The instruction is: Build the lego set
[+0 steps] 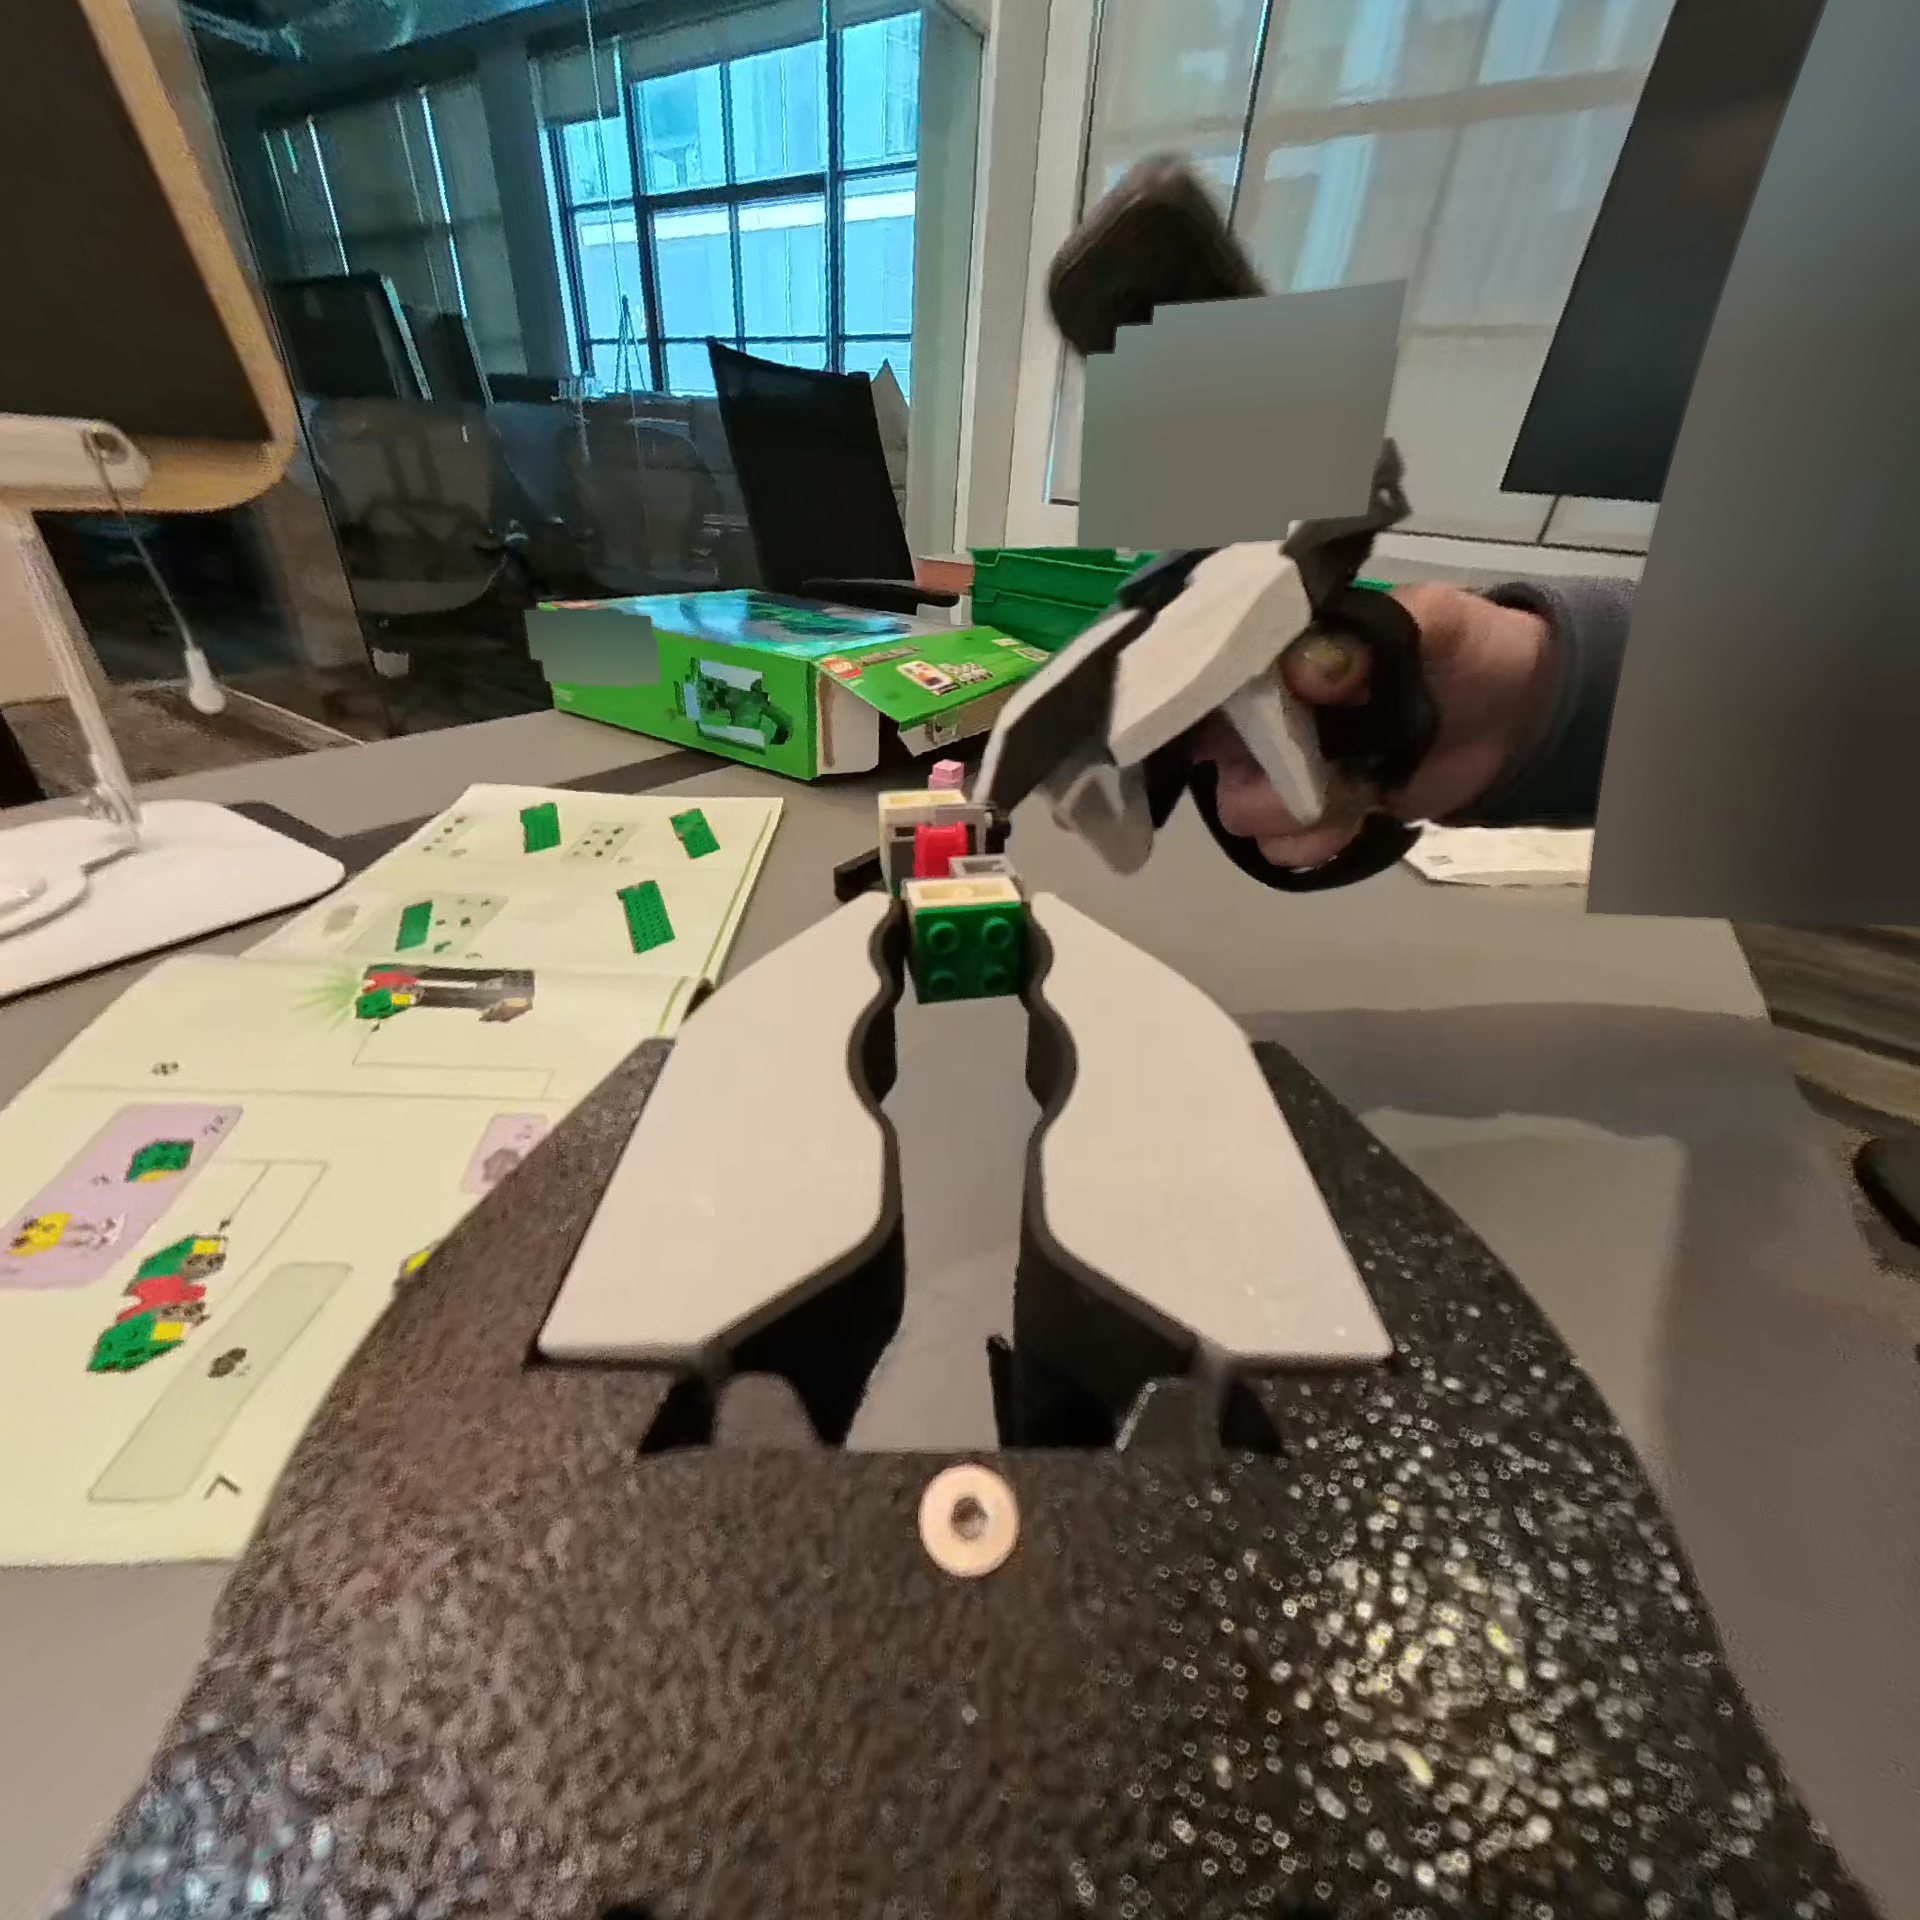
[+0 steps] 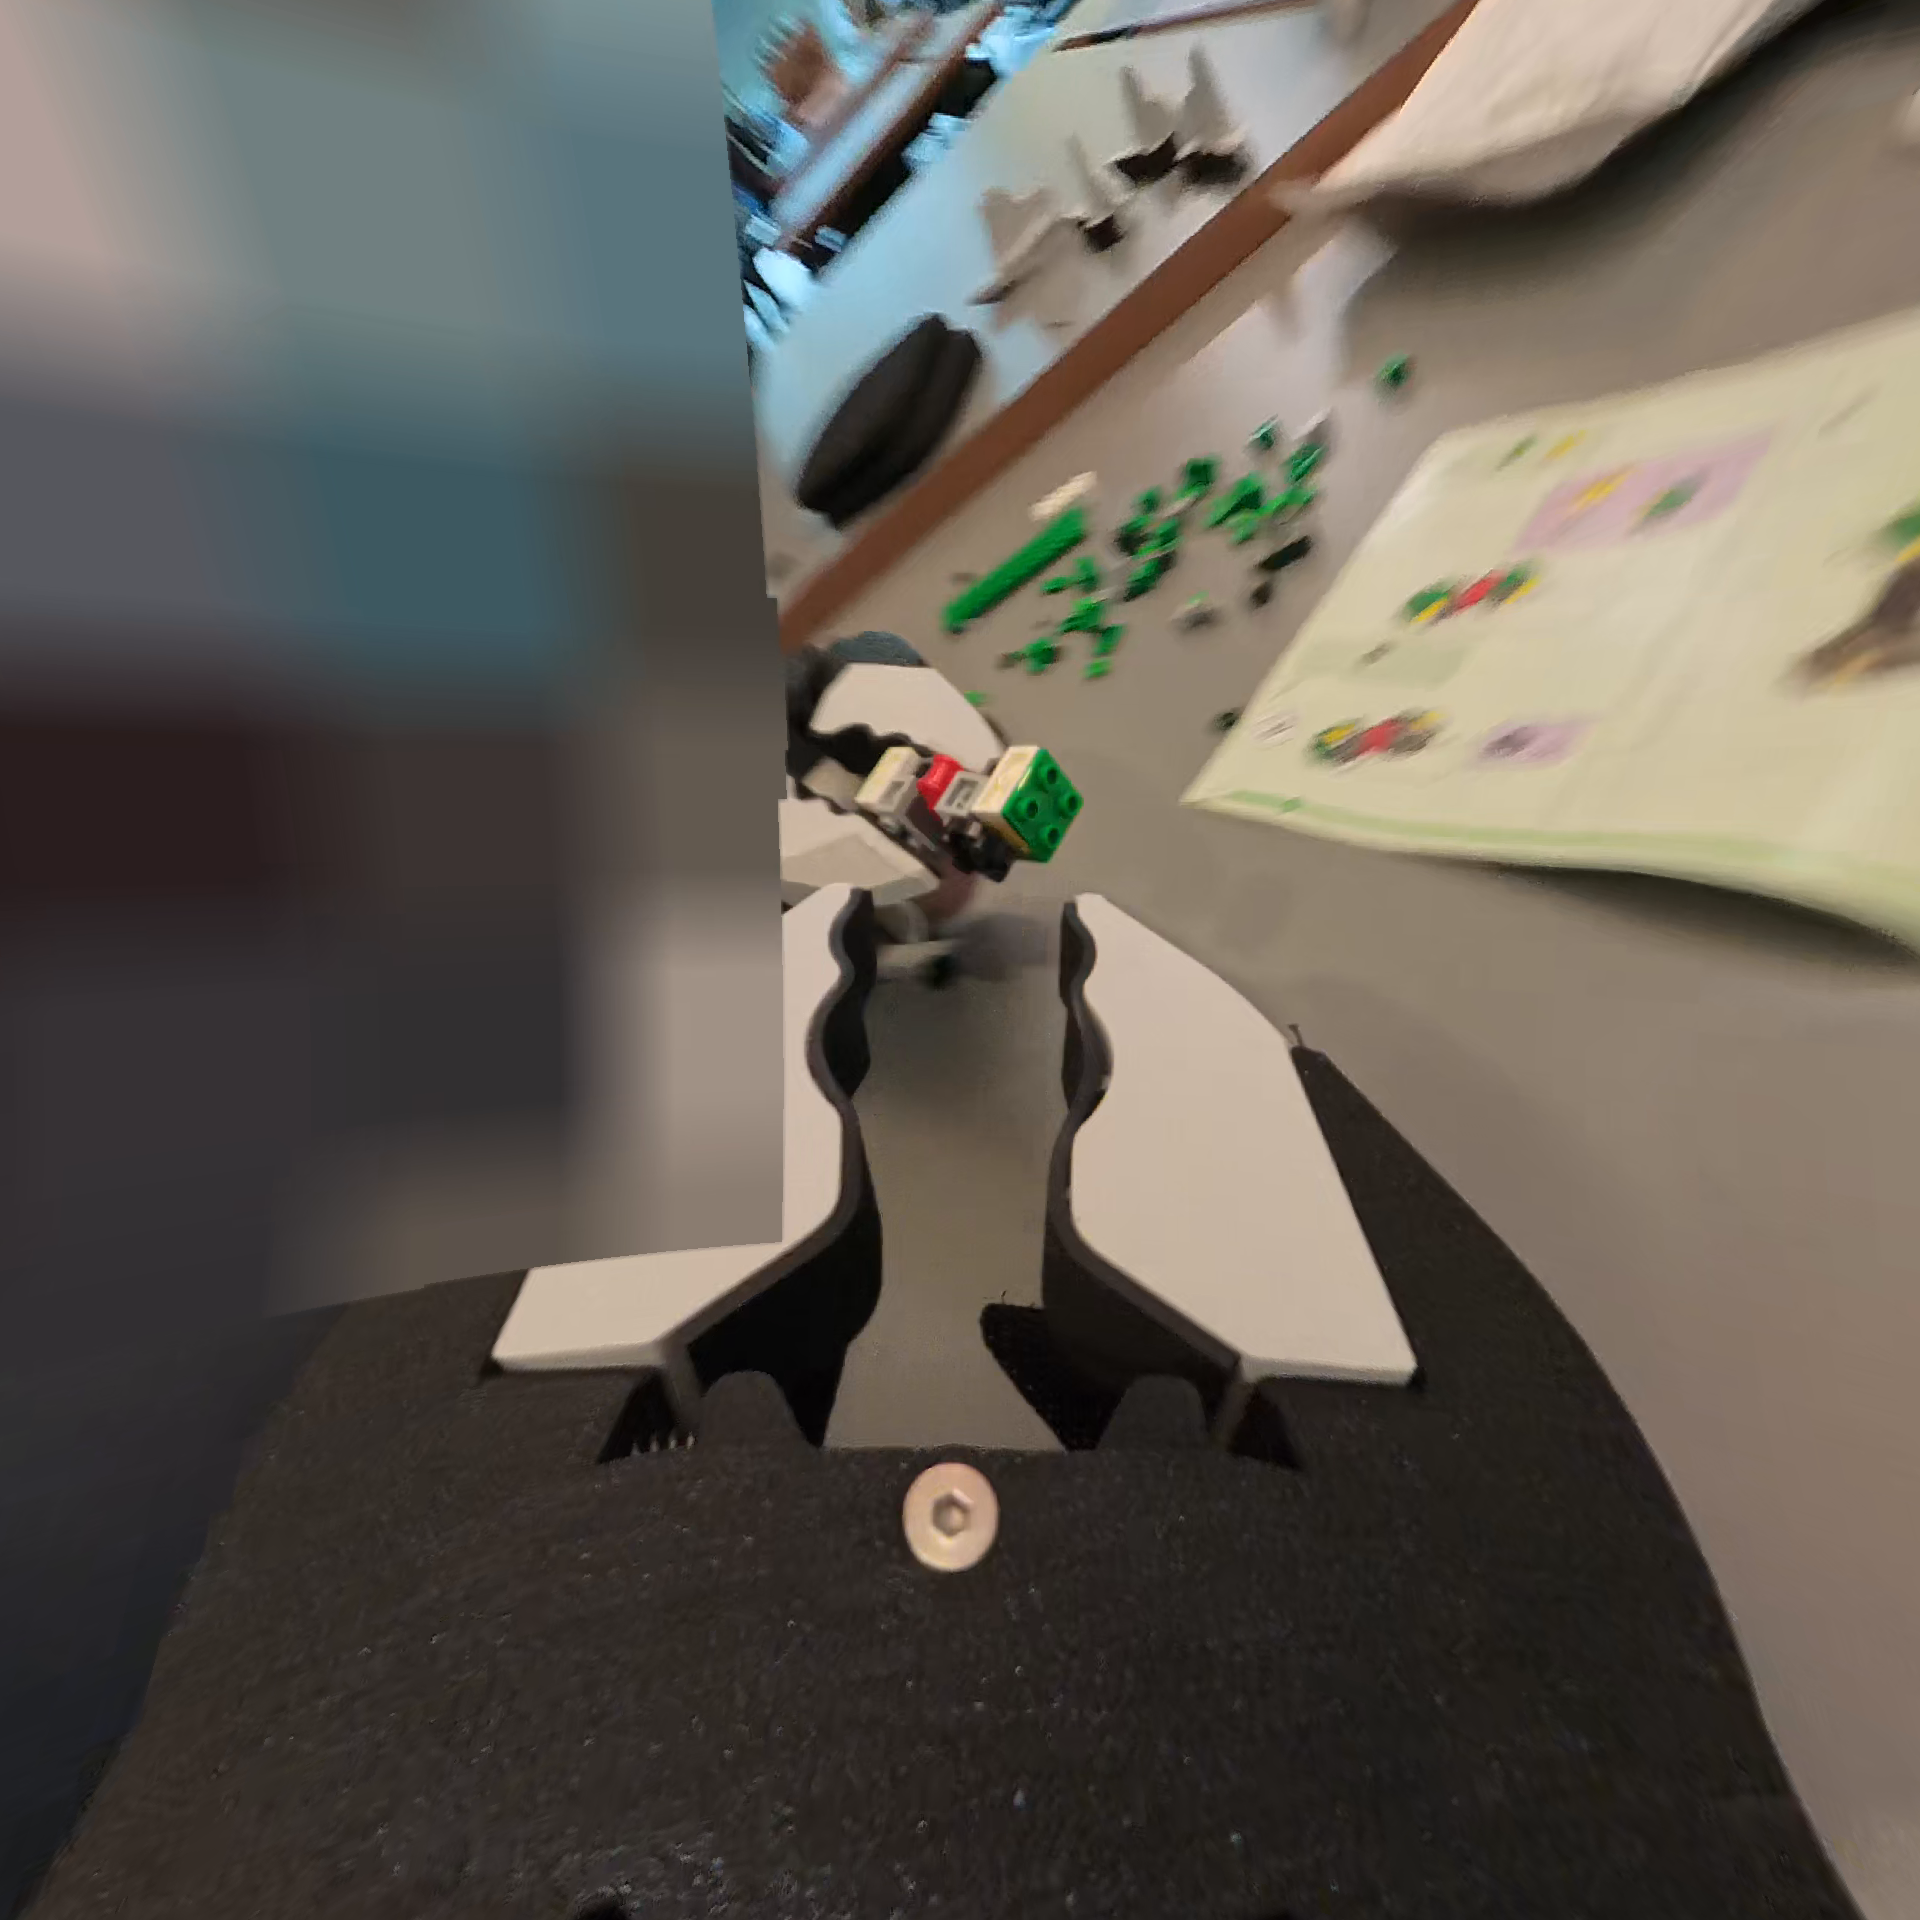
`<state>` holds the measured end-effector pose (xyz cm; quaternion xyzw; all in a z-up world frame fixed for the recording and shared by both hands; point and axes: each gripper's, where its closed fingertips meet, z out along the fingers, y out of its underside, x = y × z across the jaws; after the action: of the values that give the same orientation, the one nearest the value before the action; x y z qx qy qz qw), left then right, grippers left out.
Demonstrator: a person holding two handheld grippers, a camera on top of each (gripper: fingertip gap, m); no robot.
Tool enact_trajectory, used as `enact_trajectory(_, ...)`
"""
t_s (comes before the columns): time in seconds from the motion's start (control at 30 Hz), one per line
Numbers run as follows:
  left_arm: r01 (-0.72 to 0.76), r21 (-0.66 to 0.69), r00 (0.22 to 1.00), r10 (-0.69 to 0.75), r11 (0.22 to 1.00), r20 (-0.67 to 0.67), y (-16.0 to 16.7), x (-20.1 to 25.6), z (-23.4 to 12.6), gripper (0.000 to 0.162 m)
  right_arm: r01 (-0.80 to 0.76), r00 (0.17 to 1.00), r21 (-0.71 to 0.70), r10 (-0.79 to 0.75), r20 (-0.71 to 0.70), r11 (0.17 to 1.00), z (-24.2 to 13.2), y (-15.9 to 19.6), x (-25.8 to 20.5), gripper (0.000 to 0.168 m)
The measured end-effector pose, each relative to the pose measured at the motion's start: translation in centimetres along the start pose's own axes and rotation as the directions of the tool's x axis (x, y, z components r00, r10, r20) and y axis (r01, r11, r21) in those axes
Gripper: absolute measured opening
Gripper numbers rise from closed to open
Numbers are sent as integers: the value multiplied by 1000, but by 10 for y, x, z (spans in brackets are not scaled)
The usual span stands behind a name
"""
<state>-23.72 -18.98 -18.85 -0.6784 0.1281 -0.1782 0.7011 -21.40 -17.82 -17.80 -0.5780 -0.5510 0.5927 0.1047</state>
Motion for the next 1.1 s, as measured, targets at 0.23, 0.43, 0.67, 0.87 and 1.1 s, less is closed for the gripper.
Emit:
enact_trajectory(0.23, 146, 12, 989, -146, 989, 5, 1, -11, -2, 20, 661, 661, -189, -683, -312, 726, 0, -15, -3, 46)
enact_trajectory(0.43, 315, 6, 948, -315, 949, 42, 3, -21, 4, 20, 799, 50, -559, -950, -307, 223, 16, -17, -1, 43)
enact_trajectory(0.67, 404, 8, 914, -404, 915, 33, 1, -20, 10, 20, 687, -233, -726, -950, -208, -10, 23, -13, 22, 37)
enact_trajectory(0.87, 417, -8, 909, -416, 909, 16, 1, -17, 11, 20, 643, -336, -759, -929, -155, -106, 24, -15, 25, 31)
enact_trajectory(1.1, 405, -20, 914, -405, 914, 13, 2, -15, 12, 20, 618, -369, -775, -919, -138, -132, 23, -15, 29, 27)
